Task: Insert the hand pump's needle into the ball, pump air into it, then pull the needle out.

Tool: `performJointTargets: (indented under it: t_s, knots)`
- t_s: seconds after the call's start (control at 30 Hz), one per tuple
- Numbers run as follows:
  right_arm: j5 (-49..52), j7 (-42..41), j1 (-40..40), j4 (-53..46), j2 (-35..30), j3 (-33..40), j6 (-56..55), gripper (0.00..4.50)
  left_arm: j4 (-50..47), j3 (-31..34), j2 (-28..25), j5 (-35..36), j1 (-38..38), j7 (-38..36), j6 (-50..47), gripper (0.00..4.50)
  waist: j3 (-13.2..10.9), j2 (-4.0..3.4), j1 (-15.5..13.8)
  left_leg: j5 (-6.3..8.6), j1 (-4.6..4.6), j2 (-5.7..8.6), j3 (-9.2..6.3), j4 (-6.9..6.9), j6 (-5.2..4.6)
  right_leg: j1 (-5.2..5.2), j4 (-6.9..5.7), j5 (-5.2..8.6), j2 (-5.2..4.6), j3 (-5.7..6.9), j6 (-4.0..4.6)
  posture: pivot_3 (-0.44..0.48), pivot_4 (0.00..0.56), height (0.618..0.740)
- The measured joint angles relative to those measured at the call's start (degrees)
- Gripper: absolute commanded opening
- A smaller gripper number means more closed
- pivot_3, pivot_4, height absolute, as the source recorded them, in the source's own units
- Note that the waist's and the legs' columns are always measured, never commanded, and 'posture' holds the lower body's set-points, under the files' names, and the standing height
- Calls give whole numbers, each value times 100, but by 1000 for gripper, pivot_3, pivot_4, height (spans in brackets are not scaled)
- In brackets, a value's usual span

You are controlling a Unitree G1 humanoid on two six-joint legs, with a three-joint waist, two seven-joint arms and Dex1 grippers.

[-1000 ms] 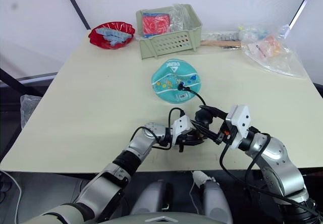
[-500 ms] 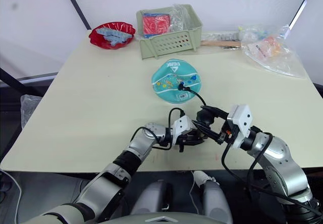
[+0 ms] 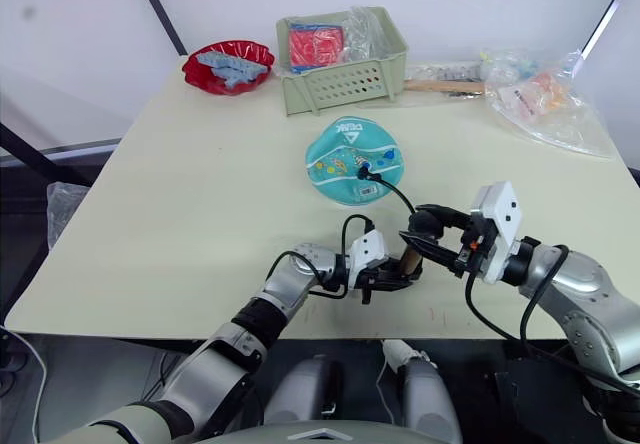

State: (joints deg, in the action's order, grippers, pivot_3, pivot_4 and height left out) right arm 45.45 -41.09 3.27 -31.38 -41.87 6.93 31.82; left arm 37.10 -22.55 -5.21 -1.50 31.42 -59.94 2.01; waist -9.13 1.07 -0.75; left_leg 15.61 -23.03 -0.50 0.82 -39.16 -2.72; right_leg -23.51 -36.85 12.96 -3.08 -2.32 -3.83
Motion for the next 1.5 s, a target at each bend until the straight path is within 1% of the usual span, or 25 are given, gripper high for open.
performJointTargets:
  t_s: [0.1,0.13,0.17,0.23,0.37,0.43,0.57,0.73,1.0,1.1,1.27,1.5]
  knots:
    - [429,-9,166,-9,-240,307,261,2078,19,2,22,10,13,-10,-3,1123,-2,0,1,0,0,-1,1,0,0,-1,0,0,0,-1,0,0,150,738]
    - [694,-8,288,-40,-324,510,394,2078,18,3,39,38,57,-15,-4,1123,-1,0,2,0,0,-1,1,0,0,-1,0,0,0,-1,0,0,150,738]
    - [702,-8,290,-40,-325,513,396,2078,18,3,38,39,58,-16,-4,1123,-1,0,2,0,0,-2,0,0,0,0,0,0,1,1,0,0,150,738]
    - [1045,5,518,-23,-529,721,606,2078,34,7,41,54,66,-27,-6,1123,-3,-2,6,0,-3,-2,2,0,0,-3,0,0,1,-1,-1,0,150,738]
    - [1394,34,744,-6,-676,935,787,2078,51,9,41,57,106,-28,-5,1123,-3,-2,4,0,-4,-2,0,1,-1,-3,1,0,0,0,0,0,150,738]
    - [1715,74,918,87,-893,1028,990,2078,87,4,38,56,99,-33,-6,1123,-4,-3,5,1,-7,-3,3,0,-1,-6,2,0,-2,-2,-1,0,150,738]
    - [2159,155,1190,160,-1083,1332,1195,2078,170,3,54,56,142,-29,7,1123,-4,-1,2,1,-10,-3,-2,0,-1,-8,2,0,-2,1,0,0,150,738]
    - [2304,155,1346,304,-1236,1395,1280,2078,350,0,83,43,170,10,83,1123,-4,-1,3,1,-14,-3,-1,0,-2,-10,4,0,-3,1,-1,0,150,738]
    - [2300,163,1382,335,-1231,1404,1281,2078,533,0,109,23,192,37,238,1123,-4,-2,2,1,-18,-4,-1,-1,-2,-12,4,-1,-4,1,-1,0,150,738]
    - [2359,172,1627,399,-1233,1404,1290,2078,656,4,138,6,234,128,371,1123,-4,-2,3,1,-17,-4,-2,-2,-2,-12,4,-1,-5,2,-1,0,150,738]
    - [2395,171,1745,443,-1251,1404,1292,2078,834,7,196,-2,274,166,549,1123,-3,-2,-7,1,-19,-3,-3,-2,-3,-12,4,-1,-8,3,-1,0,150,738]
    - [2460,185,1755,424,-1301,1466,1292,2078,1124,52,335,-28,360,242,754,1123,-2,-2,-11,1,-19,-2,-3,-7,-3,-10,4,-3,-12,4,-3,0,150,738]
